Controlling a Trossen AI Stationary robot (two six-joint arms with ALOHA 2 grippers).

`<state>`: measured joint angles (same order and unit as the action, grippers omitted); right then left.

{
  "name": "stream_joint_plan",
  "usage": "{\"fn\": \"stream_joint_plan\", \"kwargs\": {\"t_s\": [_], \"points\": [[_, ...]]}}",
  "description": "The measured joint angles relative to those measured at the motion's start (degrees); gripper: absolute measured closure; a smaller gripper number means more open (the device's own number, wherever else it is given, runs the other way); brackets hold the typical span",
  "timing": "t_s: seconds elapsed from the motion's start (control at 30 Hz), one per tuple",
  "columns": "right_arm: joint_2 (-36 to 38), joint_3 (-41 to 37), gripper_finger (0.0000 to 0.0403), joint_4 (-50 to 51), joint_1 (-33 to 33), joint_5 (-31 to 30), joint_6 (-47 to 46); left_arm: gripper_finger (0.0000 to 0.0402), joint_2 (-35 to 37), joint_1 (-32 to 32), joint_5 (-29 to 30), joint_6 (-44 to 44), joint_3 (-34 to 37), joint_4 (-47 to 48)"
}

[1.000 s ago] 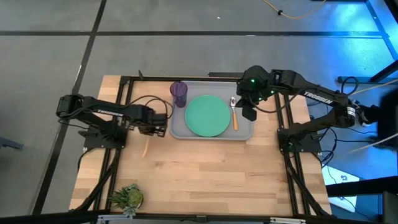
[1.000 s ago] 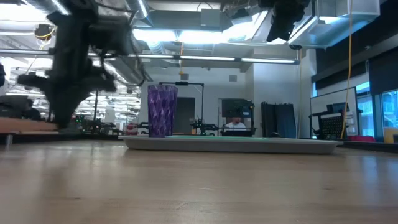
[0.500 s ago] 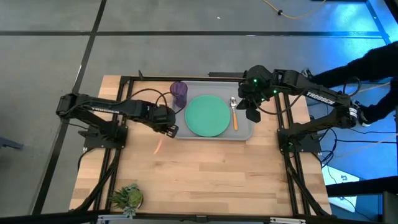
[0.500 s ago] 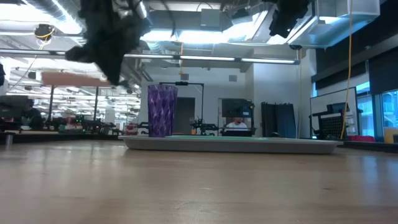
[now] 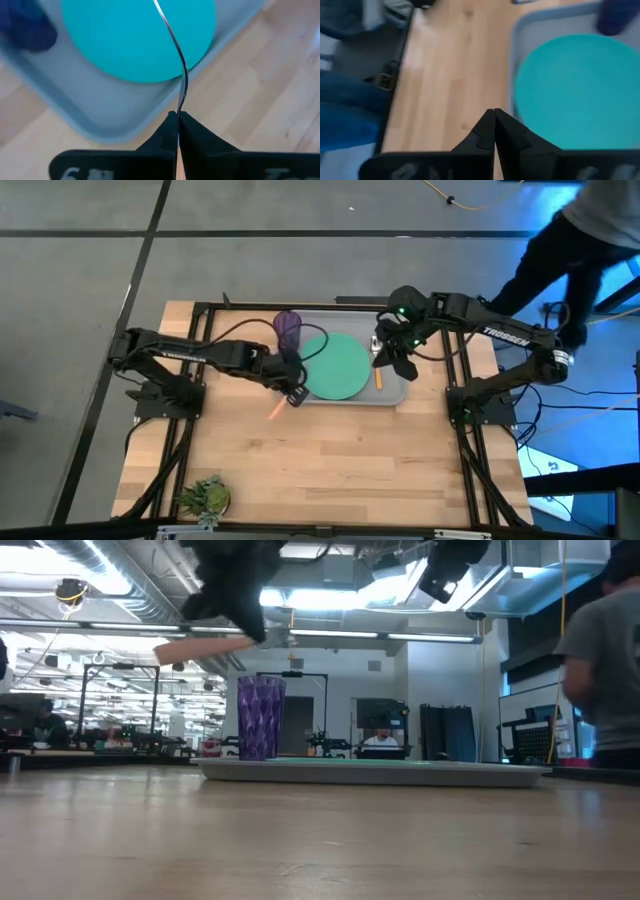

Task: Pick and place plate/cup/fork/spoon on tray
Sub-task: Put the yellow fork on the gray tray to the right of the yellow spoon

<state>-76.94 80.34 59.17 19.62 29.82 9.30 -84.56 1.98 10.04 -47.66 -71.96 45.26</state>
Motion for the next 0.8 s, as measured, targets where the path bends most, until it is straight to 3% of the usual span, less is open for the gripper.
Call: {"fn": "stream_joint_plan", "kwargs": {"t_s": [0.1,0.37,0.63,0.8], "points": [[-1.24,-0.02,0.0389,-1.25,-0.1,2.71,0.0,0.0401,-2.51,0.0,-0.34,4.36,-3.71,-0.01],[-4.22,-0.02,0.0352,-5.0,-1.91,3.02,3.02,0.0401,-7.12,-0.22,-1.87,12.4,-12.1,-0.08],[-6.49,-0.02,0.0327,-10.76,-2.95,3.26,3.17,0.0402,-7.97,-0.24,-2.52,16.53,-14.1,-1.63],[-8.83,-0.02,0.0326,-12.84,-2.99,3.29,3.04,0.0401,-7.97,-0.18,-6.38,20.29,-14.13,-5.8]]}}
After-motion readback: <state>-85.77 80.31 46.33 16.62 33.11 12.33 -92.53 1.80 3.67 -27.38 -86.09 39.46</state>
